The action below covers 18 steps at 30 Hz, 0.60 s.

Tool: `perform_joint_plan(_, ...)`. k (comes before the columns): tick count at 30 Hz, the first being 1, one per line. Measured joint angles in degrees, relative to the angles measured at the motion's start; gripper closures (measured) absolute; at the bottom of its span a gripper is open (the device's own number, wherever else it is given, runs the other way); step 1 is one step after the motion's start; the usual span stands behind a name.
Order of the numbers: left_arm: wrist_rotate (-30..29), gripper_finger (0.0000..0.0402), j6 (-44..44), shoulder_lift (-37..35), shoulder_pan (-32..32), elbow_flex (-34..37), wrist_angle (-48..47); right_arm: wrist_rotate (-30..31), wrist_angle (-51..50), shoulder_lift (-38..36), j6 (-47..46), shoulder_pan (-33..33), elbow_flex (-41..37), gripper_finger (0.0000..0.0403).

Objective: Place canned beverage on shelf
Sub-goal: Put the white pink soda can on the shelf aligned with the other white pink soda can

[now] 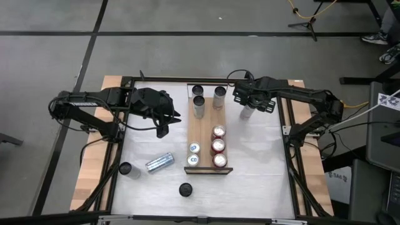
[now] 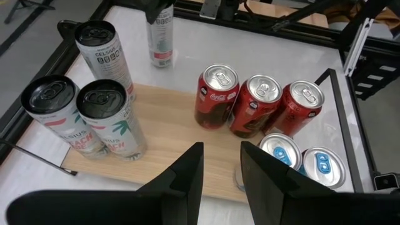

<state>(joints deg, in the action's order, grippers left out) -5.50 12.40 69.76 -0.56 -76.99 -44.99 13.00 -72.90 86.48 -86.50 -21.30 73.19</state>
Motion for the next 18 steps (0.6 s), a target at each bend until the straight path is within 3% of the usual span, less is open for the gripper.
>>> perform_joint_plan(18, -1.26, 0.0305, -0.96, 0.00, -0.02, 0.00, -0.02, -0.40, 0.03, 0.02, 0.02, 0.00, 0.11, 0.0100)
